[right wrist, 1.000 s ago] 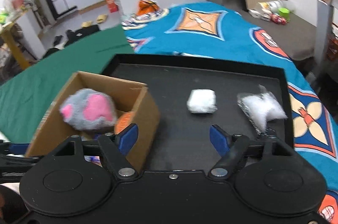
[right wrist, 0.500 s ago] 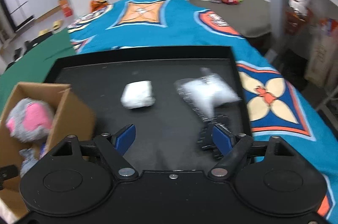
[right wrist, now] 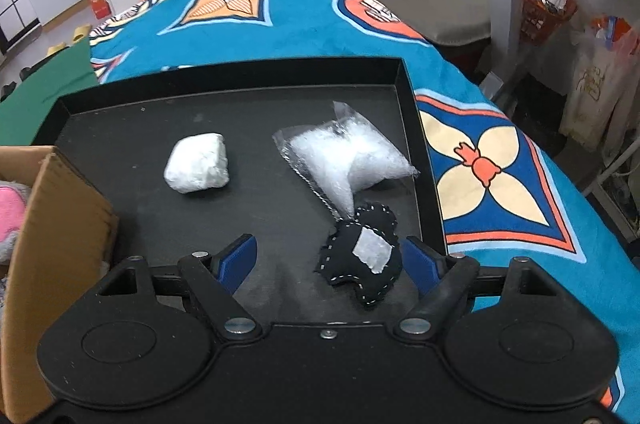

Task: Organize soft objects
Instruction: 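Move the right tool to the black felt plush and grasp it, then carry the black felt plush over the box and release it inside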

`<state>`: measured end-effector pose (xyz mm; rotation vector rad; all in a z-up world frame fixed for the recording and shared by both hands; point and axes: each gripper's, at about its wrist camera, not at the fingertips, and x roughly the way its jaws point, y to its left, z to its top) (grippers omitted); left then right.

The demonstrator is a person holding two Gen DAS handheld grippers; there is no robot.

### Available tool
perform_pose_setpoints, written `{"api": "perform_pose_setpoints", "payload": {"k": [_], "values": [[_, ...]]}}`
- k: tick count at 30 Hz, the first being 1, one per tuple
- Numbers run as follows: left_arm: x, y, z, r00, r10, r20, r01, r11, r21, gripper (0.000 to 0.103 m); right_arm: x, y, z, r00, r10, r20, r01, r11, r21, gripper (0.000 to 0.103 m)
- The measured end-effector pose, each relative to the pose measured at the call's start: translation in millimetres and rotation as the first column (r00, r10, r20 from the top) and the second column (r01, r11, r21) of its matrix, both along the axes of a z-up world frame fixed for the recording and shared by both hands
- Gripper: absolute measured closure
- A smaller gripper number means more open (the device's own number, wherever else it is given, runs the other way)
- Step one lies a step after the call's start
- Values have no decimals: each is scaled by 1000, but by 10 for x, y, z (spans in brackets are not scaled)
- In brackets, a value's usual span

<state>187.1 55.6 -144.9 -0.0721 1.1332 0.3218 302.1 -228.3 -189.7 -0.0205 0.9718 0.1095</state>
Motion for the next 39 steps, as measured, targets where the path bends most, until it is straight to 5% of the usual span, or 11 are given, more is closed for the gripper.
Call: {"api": "perform_pose_setpoints", "payload": {"k": [10, 17, 39], "values": [[93, -65, -25, 1000, 6, -18, -5, 1000, 29, 31, 114, 49, -254, 999, 0, -42, -2, 999, -43, 32], [117, -80, -28, 1000, 14, -23, -13, 999, 39, 31, 138, 81, -328, 1000, 13, -22, -15, 995, -97, 76], [-73, 2, 136, 1000, 11, 20, -12, 1000, 23, 31, -135, 8, 130, 992, 82, 101, -95, 986, 140, 83]]}}
